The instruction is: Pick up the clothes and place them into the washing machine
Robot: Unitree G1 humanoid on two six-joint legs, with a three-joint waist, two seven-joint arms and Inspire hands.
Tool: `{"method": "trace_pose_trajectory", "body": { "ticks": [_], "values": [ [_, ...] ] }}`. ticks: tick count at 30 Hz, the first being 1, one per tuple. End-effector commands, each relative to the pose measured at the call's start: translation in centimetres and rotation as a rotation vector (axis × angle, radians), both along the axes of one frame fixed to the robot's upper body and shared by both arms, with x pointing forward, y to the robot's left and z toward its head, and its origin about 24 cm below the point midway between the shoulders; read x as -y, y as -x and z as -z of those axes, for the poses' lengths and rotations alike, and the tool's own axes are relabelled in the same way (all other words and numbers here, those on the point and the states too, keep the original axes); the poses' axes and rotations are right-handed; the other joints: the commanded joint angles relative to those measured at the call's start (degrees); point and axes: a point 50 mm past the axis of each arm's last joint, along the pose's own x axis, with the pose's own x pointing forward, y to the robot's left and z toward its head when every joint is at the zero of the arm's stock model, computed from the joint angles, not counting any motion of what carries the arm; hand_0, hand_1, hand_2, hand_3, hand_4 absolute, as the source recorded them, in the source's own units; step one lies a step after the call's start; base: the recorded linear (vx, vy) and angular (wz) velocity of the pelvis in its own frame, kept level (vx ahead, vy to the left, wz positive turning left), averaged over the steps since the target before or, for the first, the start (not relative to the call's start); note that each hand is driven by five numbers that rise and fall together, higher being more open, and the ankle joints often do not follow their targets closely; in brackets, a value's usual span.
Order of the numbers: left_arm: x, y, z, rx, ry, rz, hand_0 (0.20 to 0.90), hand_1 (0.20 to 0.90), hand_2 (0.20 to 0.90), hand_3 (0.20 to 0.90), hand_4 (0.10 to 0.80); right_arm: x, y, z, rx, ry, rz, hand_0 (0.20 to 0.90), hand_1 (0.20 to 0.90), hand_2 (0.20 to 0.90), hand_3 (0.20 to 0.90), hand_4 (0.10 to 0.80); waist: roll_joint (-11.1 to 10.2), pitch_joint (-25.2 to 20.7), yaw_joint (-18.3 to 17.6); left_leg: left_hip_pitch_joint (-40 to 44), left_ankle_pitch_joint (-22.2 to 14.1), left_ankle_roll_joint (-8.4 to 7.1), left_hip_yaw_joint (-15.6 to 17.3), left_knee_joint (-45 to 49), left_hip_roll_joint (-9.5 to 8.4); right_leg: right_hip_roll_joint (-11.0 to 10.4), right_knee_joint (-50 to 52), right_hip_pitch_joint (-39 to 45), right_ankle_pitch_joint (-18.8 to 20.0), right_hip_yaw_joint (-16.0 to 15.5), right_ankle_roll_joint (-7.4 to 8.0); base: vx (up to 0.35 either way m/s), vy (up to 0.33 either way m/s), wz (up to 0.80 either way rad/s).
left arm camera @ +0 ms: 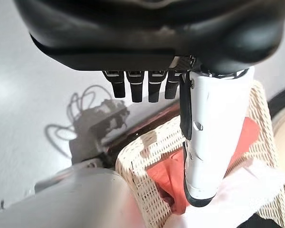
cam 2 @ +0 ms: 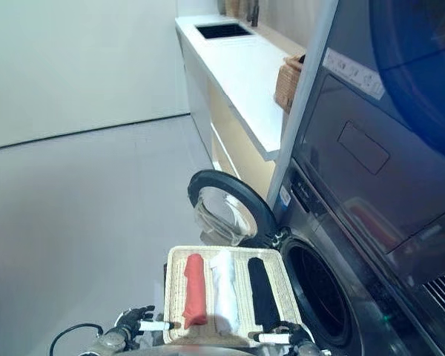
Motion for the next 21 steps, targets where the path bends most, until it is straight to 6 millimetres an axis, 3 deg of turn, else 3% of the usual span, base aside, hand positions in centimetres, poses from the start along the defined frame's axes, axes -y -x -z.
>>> {"method": "trace_pose_trajectory", "body": {
  "ticks": [1,2,3,4,5,6,8,11,15,19,21],
  "values": [
    [-0.9,-2.1,-0.8,0.078,-0.023,0.003,0.9,0.9,0.9,0.9,0.8,2.5,-2.6,-1.4,0.087,0.106,-0.042,0.9,0.9,0.9,0.9,0.8,1.0,1.0,1.5,-3.0,-2.3,-6.15,0.0,6.3,3.52,-2.4,-9.4,-5.8,12.2,-13.8,-2.59,0.119,0.102,-0.04],
    [-0.9,-2.1,-0.8,0.078,-0.022,0.003,0.9,0.9,0.9,0.9,0.8,2.5,-2.6,-1.4,0.087,0.106,-0.042,0.9,0.9,0.9,0.9,0.8,1.1,1.0,1.4,-3.1,-2.2,-6.17,-0.2,6.2,3.57,-2.3,-9.6,-5.8,12.4,-13.9,-2.61,0.177,0.013,-0.18],
    [-0.9,-1.8,-0.8,0.07,-0.024,0.004,0.9,0.9,0.9,0.9,0.8,2.7,-2.8,-1.5,0.083,0.121,-0.06,0.9,0.9,0.9,0.9,0.8,0.8,0.6,1.6,-2.1,-2.6,-6.67,-0.2,5.5,3.55,-3.2,-15.0,-5.2,12.7,-16.9,-3.13,0.124,-0.055,-0.42],
    [-0.9,-1.8,-0.8,0.069,-0.026,0.005,0.9,0.9,0.9,0.9,0.8,2.8,-3.2,-1.6,0.084,0.135,-0.081,0.9,0.9,0.9,0.9,0.8,0.6,0.7,1.5,-1.2,-2.7,-6.92,-0.3,4.7,3.72,-3.4,-17.6,-5.6,13.4,-17.0,-3.3,0.192,-0.08,-0.26],
    [-1.1,-1.8,-0.8,0.063,-0.03,0.002,0.9,0.9,0.9,0.9,0.8,2.6,-3.2,-1.6,0.072,0.139,-0.099,0.9,0.9,0.9,0.9,0.8,0.1,0.6,1.1,-0.7,-2.5,-6.9,-1.3,4.3,3.35,-3.3,-19.3,-4.0,13.4,-14.5,-3.22,0.183,-0.07,0.08],
    [-1.3,-1.5,-0.7,0.056,-0.033,-0.001,0.9,0.9,0.9,0.9,0.8,2.7,-2.9,-1.5,0.061,0.146,-0.111,0.9,0.9,0.9,0.9,0.8,-0.4,0.3,1.5,0.0,-2.6,-6.94,-1.2,3.4,3.59,-3.2,-19.9,-3.3,13.5,-14.1,-3.43,0.192,-0.077,0.45],
    [-1.0,-0.6,-0.4,0.034,-0.021,-0.008,0.9,0.9,0.9,0.9,0.8,3.0,-2.5,-1.4,0.043,0.165,-0.122,0.9,0.9,0.9,0.9,0.8,-0.8,-1.1,2.7,1.3,-2.5,-7.27,-0.8,0.6,3.84,-4.4,-22.8,-1.3,14.6,-17.7,-3.0,0.172,-0.058,0.43],
    [0.1,0.8,0.2,-0.018,0.017,0.023,0.9,0.9,0.9,0.9,0.8,3.4,-0.7,-1.0,-0.02,0.17,-0.104,0.9,0.9,0.9,0.9,0.8,-0.8,-3.0,2.9,2.1,-2.7,-8.02,-1.7,-0.5,4.32,-4.0,-27.3,2.4,14.7,-19.0,-3.07,0.174,-0.082,0.24],
    [0.7,1.5,0.5,-0.042,0.031,0.053,0.9,0.9,0.9,0.9,0.8,3.5,-0.1,-0.9,-0.035,0.166,-0.087,0.9,0.9,0.9,0.9,0.8,-0.6,-3.0,3.4,2.5,-3.1,-8.39,-2.6,-0.9,4.55,-4.0,-28.9,4.2,14.1,-19.8,-3.1,0.105,-0.06,0.39],
    [0.8,1.0,0.3,-0.024,0.029,0.056,0.9,0.9,0.9,0.9,0.8,3.7,-1.2,-1.2,-0.004,0.174,-0.081,0.9,0.9,0.9,0.9,0.8,-0.1,-1.9,3.6,1.4,-2.9,-8.45,-3.1,-0.9,4.4,-4.0,-28.2,3.0,13.8,-19.9,-3.23,-0.047,-0.012,0.01],
    [0.8,-1.1,-0.3,0.049,0.018,0.04,0.9,0.9,0.9,0.9,0.8,4.2,-4.3,-2.4,0.087,0.203,-0.079,0.9,0.9,0.9,0.9,0.8,0.9,1.5,3.8,-3.0,-2.1,-8.61,-3.8,-0.1,3.83,-4.4,-26.8,-1.1,13.8,-20.1,-3.38,-0.25,-0.015,0.01]
  ]
}}
